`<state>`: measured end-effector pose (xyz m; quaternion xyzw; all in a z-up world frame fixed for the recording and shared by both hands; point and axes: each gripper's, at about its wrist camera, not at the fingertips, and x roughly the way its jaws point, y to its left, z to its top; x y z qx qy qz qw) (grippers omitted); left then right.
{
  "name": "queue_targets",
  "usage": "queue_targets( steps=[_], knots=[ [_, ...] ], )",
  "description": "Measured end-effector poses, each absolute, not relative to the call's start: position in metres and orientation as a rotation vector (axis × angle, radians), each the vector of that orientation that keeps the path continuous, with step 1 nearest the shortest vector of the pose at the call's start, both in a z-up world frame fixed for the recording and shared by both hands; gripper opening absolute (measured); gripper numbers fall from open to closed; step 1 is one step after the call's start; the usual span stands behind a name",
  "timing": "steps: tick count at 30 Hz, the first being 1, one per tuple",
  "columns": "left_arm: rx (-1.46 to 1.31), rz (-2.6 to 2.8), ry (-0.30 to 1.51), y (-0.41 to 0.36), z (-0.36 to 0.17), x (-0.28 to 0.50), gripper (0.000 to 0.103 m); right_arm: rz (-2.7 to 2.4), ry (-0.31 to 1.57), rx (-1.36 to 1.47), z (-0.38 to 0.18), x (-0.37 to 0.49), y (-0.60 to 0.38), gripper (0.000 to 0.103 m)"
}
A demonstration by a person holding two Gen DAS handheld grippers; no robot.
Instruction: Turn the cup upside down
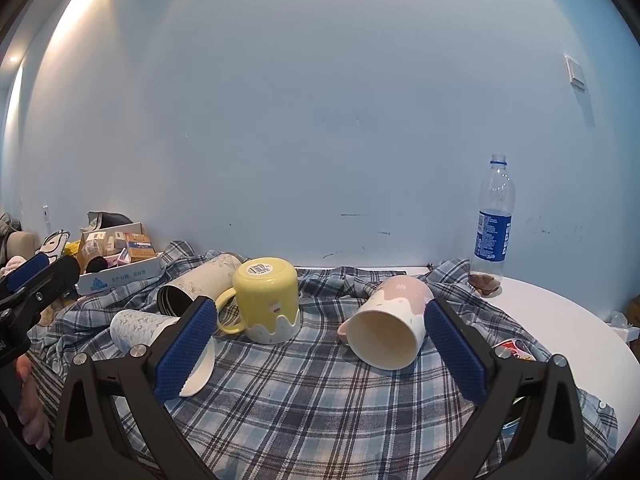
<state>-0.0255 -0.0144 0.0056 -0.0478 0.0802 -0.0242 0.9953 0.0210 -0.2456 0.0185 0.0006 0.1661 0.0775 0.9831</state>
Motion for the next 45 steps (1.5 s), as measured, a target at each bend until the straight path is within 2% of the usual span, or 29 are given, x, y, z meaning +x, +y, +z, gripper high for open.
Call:
queue_targets(
  steps=[14,19,23,28,31,32,34,36,45],
  knots=[
    [-0.099,-0.050,0.197,-0.006,0.010,-0.016,0.103,0.151,0.319,0.000,0.020,0.018,-0.245,0.103],
    [-0.012,0.121,0.207,-0.010,0.039,-0.001,0.103,0.154,0.293,-0.002,0.023,0.014,-0.246,0.103],
    [0.070,0.111,0.183,-0.011,0.041,-0.005,0.103,0.154,0.281,-0.011,0.025,0.014,-0.245,0.103],
    [0.191,0.003,0.279,-0.014,0.037,0.004,0.103,0.172,0.319,-0.029,0.027,0.017,-0.245,0.103],
    [0.300,0.227,0.141,-0.015,0.042,0.007,0.103,0.182,0.343,-0.041,0.023,0.019,-0.243,0.103],
    [0.308,0.216,0.148,-0.014,0.043,0.010,0.103,0.178,0.347,-0.049,0.022,0.019,-0.241,0.103],
    [0.323,0.004,0.295,-0.011,0.045,0.025,0.103,0.175,0.346,-0.056,0.021,0.018,-0.240,0.103],
    [0.358,-0.109,0.365,-0.012,0.041,0.031,0.103,0.176,0.340,-0.053,0.022,0.017,-0.241,0.103],
    [0.507,-0.352,0.558,-0.018,0.026,0.070,0.103,0.174,0.335,-0.069,0.022,0.017,-0.239,0.103]
  ],
)
